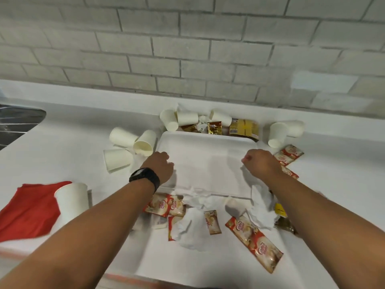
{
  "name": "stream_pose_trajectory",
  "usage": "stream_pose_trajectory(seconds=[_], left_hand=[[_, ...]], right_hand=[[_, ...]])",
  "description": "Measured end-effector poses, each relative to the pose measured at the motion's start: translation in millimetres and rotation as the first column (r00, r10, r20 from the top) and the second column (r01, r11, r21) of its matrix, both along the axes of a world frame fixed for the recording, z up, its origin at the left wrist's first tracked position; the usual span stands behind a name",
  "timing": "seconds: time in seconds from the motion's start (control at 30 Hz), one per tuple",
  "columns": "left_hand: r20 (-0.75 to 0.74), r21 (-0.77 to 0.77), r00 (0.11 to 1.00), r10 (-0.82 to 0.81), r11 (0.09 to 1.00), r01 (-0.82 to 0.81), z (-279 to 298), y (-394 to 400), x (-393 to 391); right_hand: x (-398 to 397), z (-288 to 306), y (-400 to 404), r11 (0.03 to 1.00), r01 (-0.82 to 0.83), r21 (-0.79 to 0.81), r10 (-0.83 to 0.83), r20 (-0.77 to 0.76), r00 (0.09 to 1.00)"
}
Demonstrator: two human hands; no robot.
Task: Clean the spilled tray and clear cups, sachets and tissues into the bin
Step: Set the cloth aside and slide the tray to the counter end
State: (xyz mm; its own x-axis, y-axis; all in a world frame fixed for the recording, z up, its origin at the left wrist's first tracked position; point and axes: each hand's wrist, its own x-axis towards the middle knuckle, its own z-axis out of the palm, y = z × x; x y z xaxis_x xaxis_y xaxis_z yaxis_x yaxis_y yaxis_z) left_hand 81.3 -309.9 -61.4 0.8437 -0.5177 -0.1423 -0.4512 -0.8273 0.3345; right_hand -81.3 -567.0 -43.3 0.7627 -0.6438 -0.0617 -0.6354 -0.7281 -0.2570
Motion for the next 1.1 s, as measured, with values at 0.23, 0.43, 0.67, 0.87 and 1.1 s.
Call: stream_pose_trajectory(seconds=[0.23,0.43,0.67,0.87,1.1], left_hand=[[0.113,0.218,0.987,0.116,0.966,-0.139,-12.2,-2.7,5.3],[0.158,0.316,0.977,0.144,0.93,-0.188,-16.5,-6.4,12.5],[0.106,0.306,0.971,0.214,0.922,-0.237,-23.0,-1.5,22.9],[0.066,0.122,0.959,0.274,0.952,-0.28,-30.6,4.6,22.7],[0.09,-0.074,0.965,0.247,0.968,-0.241,-26.9,3.0,20.2]], right_hand=[[-23.3,-23.2,-28.6,0.994,0.092,0.059,-0.089,-0.045,0.995],[-27.9,-33.3,-37.7,0.975,0.195,0.107,-0.191,-0.051,0.98],[-22.8,-40.5,-39.9,0.938,0.293,0.184,-0.277,-0.106,0.955],[-25.4,-42.3,-35.5,0.937,0.318,0.143,-0.315,-0.043,0.948],[-27.0,-23.9,-44.4,0.891,0.34,0.302,-0.424,0.28,0.861]])
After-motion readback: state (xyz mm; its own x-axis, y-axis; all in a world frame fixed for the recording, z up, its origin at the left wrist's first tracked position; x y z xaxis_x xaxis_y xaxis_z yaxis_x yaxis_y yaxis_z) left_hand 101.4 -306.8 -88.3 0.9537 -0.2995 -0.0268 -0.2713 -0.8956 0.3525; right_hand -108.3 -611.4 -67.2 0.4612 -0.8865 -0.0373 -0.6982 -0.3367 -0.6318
